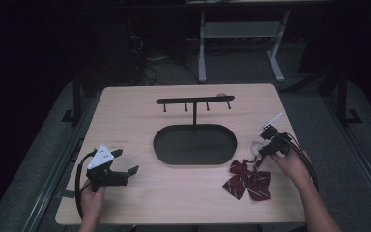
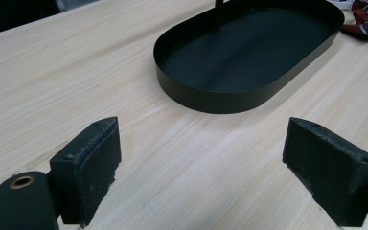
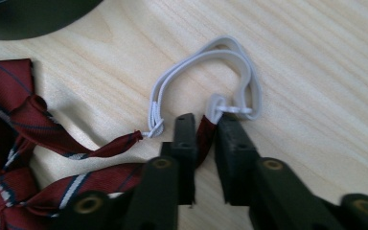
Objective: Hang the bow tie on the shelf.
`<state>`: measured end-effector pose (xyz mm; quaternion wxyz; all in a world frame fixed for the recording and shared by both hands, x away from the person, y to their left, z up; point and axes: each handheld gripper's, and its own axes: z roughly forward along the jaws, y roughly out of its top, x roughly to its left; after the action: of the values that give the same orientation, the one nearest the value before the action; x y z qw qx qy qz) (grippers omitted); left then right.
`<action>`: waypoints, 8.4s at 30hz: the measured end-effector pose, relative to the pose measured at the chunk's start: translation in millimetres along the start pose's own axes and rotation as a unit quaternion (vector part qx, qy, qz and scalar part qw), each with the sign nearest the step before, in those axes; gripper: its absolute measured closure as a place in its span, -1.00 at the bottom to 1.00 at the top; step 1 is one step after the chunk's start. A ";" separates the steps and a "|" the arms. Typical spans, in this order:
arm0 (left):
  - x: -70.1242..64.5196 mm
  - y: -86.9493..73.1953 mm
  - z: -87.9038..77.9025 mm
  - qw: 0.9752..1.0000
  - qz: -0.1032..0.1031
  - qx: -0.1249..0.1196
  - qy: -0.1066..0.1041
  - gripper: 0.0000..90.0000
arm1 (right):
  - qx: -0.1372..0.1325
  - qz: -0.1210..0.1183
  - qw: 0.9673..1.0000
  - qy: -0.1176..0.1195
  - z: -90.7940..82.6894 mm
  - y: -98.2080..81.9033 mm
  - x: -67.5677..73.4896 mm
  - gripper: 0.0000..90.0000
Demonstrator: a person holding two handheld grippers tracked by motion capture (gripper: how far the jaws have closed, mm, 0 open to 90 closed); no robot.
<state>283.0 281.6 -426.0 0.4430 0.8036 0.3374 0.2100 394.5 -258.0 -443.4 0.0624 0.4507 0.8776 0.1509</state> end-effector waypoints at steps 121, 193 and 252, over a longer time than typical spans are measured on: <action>-2.5 1.4 2.5 1.000 0.005 0.003 -0.003 -0.71 | -0.122 -0.103 0.985 0.066 -124.3 121.2 24.9 0.92; -0.3 1.0 1.4 1.000 0.001 0.004 0.000 -0.71 | -0.116 -0.068 0.983 0.124 -82.7 97.9 8.1 0.57; -1.1 1.5 0.9 1.000 0.003 0.003 -0.001 -0.71 | -0.112 -0.048 0.981 0.153 -68.3 58.5 1.4 0.29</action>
<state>283.3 279.7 -425.2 0.4402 0.8061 0.3351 0.2099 422.1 -239.0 -359.9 -0.0156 0.3697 0.8749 0.3125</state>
